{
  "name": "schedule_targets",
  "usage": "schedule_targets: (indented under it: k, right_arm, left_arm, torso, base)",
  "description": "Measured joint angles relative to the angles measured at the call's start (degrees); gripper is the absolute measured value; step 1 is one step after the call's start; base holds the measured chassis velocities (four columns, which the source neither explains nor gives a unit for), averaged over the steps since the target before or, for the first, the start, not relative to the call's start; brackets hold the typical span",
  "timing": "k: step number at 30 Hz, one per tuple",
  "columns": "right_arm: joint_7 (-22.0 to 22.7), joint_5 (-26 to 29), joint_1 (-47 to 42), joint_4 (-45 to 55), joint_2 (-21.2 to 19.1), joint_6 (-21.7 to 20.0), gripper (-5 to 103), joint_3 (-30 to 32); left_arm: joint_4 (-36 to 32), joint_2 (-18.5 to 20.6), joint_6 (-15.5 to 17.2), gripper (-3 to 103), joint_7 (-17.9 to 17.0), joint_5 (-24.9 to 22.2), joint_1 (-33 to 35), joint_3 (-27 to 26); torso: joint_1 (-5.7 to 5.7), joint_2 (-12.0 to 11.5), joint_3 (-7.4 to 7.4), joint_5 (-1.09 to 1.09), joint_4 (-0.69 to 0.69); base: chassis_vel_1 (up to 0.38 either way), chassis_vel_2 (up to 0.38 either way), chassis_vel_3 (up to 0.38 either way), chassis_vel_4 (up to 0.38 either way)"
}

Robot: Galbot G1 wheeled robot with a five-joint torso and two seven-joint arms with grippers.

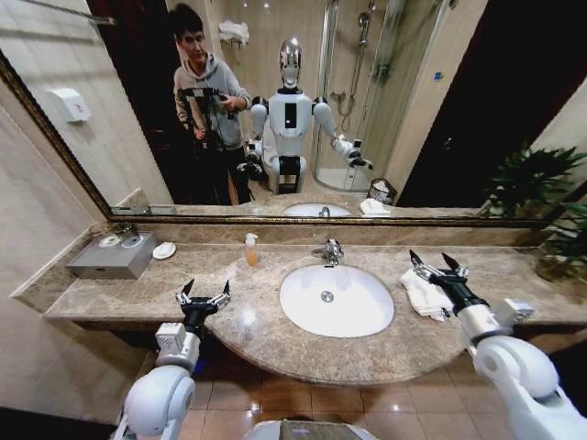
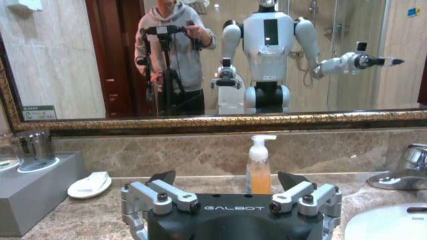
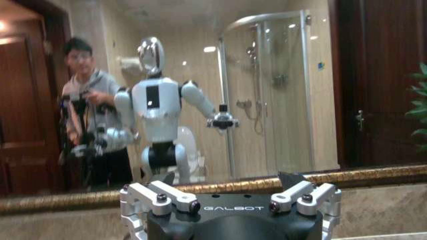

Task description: Pick up the towel from the sink counter and wipe the mirror surface.

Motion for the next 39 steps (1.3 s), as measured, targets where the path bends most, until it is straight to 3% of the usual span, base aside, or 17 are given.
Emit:
schedule_targets:
  k: [9, 15, 19, 39]
  right_arm:
    - [0.4, -2.9, -2.2, 5.4, 3.3, -1.9, 100, 1.2]
    - [-1.4, -8.9, -2.1, 2.7, 7.2, 2.0, 100, -2.9]
    - [-1.5, -10.6, -2.5, 2.5, 8.8, 2.5, 100, -4.8]
    - [-1.8, -11.7, -2.9, 2.8, 8.9, 2.6, 100, -4.9]
  left_arm:
    - [0.0, 0.0, 0.0, 100, 0.0, 0.0, 0.0, 0.0]
    - [0.0, 0.0, 0.0, 100, 0.0, 0.0, 0.0, 0.0]
    - [0.0, 0.0, 0.0, 100, 0.0, 0.0, 0.0, 0.0]
    - [0.0, 0.0, 0.0, 100, 0.0, 0.0, 0.0, 0.0]
  torso:
    - [0.00, 0.0, 0.00, -0.01, 0.01]
    - [0.00, 0.0, 0.00, 0.04, 0.01]
    - [0.00, 0.0, 0.00, 0.01, 0.01]
    - [0.00, 0.0, 0.00, 0.01, 0.01]
  base:
    - [0.000, 0.000, 0.000, 0.000]
    - [0.000, 0.000, 0.000, 0.000]
    - [0.000, 0.000, 0.000, 0.000]
    - [0.000, 0.000, 0.000, 0.000]
